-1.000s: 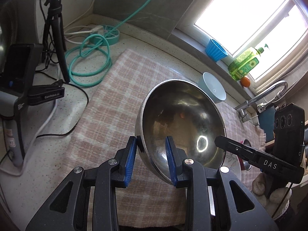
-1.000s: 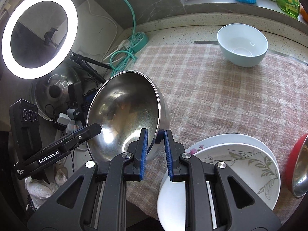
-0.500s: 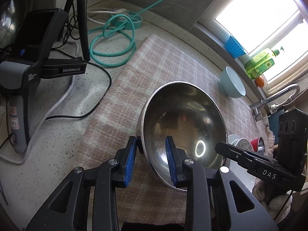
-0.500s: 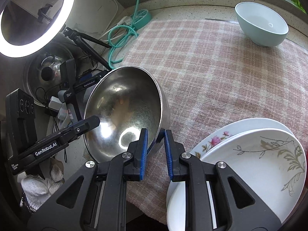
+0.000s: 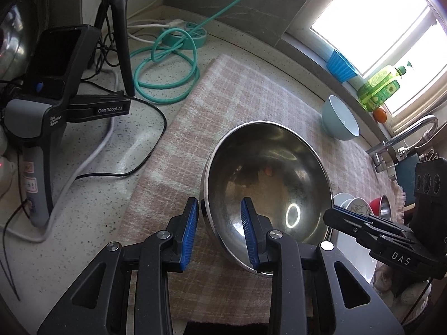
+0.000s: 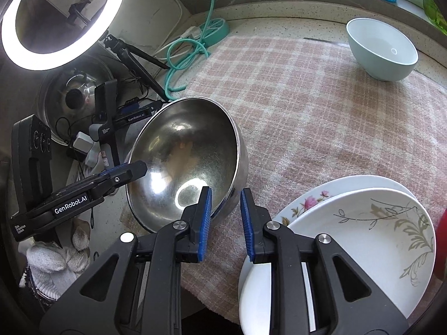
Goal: Organize plates and bowls
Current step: 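Lower the steel bowl onto the cloth and open both grippers, then move both grippers to the rim of the red-outside steel bowl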
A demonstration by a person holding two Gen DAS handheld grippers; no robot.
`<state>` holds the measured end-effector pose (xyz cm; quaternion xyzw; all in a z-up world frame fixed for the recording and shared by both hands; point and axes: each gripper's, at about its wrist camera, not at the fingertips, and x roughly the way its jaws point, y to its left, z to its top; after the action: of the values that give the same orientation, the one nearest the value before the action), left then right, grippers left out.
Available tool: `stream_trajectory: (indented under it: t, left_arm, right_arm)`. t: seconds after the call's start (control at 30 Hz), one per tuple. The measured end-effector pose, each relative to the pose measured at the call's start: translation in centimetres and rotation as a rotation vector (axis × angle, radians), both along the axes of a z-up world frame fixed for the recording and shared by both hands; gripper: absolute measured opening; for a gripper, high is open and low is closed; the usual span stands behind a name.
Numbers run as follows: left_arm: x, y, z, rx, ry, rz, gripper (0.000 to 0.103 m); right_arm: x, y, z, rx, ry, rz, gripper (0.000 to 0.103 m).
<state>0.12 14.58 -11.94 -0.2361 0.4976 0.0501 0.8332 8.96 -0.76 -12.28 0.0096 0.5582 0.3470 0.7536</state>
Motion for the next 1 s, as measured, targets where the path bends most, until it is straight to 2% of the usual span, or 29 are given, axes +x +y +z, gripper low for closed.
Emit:
stream_trajectory:
  t: [0.07, 0.23, 0.3, 0.47, 0.53, 0.6, 0.7, 0.77, 1.0]
  left_arm:
    - [-0.1, 0.0, 0.5, 0.011, -0.009, 0.001, 0.030]
    - [-0.5, -0.6, 1.9, 0.062, -0.037, -0.008, 0.031]
    - [-0.7, -1.0, 2.5, 0.082, -0.052, -0.010, 0.036]
    - [-0.9, -2.5, 4.3, 0.127, -0.091, -0.035, 0.037]
    - [-0.9, -3.3, 5.0, 0.144, -0.111, -0.050, 0.042]
    - [-1.0, -4.3, 5.8, 0.163, -0.127, -0.065, 0.053]
    - [-1.3, -5.5, 6.5, 0.143, -0.156, -0.079, 0.062]
    - [-1.4, -6.3, 6.8, 0.119, -0.165, -0.090, 0.062]
    - [-1.0, -8.8, 7.2, 0.086, -0.177, -0.136, 0.062]
  right_arm:
    - [-0.1, -0.5, 0.5, 0.006, -0.013, -0.008, 0.037]
    - [-0.3, -2.0, 2.0, 0.026, -0.053, -0.024, 0.041]
    - [-0.4, -2.6, 2.6, 0.024, -0.077, -0.030, 0.046]
    - [-0.8, -4.4, 4.5, 0.033, -0.134, -0.039, 0.059]
    - [-1.2, -5.1, 5.3, 0.026, -0.172, -0.040, 0.066]
    - [-1.5, -6.1, 6.1, 0.029, -0.201, -0.045, 0.071]
    - [-1.8, -8.1, 7.1, 0.042, -0.227, -0.070, 0.076]
    - [-1.9, -10.1, 7.6, 0.052, -0.242, -0.117, 0.082]
    - [-1.5, -18.2, 8.3, 0.071, -0.237, -0.296, 0.083]
